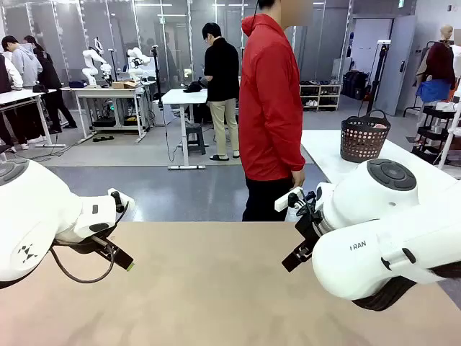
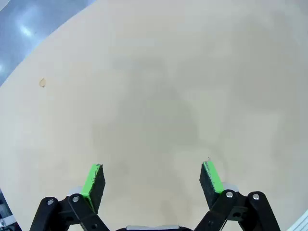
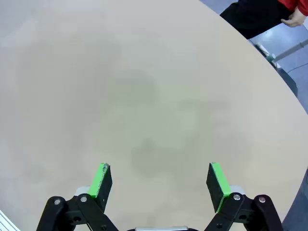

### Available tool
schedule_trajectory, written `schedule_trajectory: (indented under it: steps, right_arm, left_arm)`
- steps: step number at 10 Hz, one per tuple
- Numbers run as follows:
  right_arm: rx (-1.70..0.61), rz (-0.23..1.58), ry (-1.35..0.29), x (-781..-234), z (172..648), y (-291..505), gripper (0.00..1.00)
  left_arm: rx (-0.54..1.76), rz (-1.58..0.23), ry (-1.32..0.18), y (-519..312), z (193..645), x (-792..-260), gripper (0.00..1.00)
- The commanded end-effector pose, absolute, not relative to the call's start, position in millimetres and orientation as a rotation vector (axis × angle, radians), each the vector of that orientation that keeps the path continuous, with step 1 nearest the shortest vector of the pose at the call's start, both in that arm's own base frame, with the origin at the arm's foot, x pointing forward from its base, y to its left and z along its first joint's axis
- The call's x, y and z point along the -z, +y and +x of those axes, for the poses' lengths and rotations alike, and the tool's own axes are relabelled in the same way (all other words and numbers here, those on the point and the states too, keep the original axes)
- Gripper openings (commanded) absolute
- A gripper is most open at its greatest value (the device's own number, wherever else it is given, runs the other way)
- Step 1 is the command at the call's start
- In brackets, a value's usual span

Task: Fold the towel.
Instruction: Grab the top end of the 100 cm Hotel Towel extended by the human.

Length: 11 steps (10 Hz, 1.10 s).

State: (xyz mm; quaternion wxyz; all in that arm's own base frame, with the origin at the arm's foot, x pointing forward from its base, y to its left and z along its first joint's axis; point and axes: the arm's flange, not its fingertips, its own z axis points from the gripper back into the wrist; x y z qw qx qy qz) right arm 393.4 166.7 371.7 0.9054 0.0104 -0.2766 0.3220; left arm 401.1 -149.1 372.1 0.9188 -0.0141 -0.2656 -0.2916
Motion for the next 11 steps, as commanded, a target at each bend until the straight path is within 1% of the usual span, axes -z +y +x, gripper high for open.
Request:
schedule_trajectory:
  steps: [1,9,11]
  right_arm:
    - [-0.665,0.022,-0.571,-371.6,393.4,166.7,1.0]
    - [-0.667,0.02,-0.572,-371.7,393.4,166.8,1.0]
    - [-0.579,0.203,-0.531,-441.0,401.4,146.1,1.0]
  left_arm:
    - [0.6,-0.029,-0.546,-149.4,401.0,-372.2,1.0]
    - [0.6,-0.029,-0.546,-149.5,400.9,-372.1,1.0]
    - [0.534,-0.223,-0.452,-132.2,418.1,-439.6,1.0]
